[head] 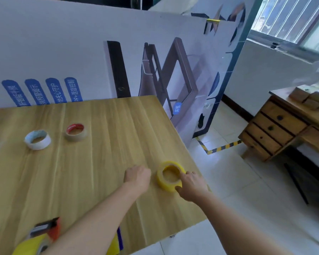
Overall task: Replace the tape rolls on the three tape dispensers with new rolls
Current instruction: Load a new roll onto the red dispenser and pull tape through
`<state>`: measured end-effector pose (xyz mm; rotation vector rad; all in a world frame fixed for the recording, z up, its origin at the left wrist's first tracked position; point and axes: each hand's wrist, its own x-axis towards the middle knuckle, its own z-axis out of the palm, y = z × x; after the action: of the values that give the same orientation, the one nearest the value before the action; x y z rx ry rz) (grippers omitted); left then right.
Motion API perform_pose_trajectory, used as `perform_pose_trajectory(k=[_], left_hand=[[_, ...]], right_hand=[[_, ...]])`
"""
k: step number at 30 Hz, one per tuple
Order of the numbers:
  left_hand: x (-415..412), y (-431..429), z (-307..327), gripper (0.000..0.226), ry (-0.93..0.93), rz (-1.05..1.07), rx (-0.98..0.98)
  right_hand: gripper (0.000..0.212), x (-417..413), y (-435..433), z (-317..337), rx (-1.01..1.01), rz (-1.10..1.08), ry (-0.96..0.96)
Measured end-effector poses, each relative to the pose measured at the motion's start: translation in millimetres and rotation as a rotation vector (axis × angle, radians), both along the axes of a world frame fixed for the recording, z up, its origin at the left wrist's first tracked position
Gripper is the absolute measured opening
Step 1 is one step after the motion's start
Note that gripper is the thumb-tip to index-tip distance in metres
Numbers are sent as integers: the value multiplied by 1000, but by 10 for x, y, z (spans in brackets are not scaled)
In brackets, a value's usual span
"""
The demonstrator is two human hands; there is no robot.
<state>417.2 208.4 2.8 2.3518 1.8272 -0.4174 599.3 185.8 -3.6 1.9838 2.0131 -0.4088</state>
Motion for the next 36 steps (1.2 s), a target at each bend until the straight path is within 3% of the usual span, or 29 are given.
perform_pose_trajectory(k=[8,14,18,22,28,32,36], left_hand=[[506,248,-483,30,-50,-109,-72],[602,390,-759,31,-54,-233,-91],[570,514,-832,39,-149,-238,-141],[312,743,-716,33,-498,-125,-311],[17,873,-106,14,-1370,583,-680],[-61,800,250,11,-1542,749,-619],[-155,707,561,27,-1628,824,-485]], right_hand=[[55,442,273,-387,-71,70,53],[51,485,400,-618,-152,144,59],[46,504,498,-656,-152,48,172],[46,554,655,-556,-200,-57,446],[29,423,959,-45,-313,-148,937],[33,327,1054,174,-245,-175,1132],[21,183,1054,435,-254,-171,1314]])
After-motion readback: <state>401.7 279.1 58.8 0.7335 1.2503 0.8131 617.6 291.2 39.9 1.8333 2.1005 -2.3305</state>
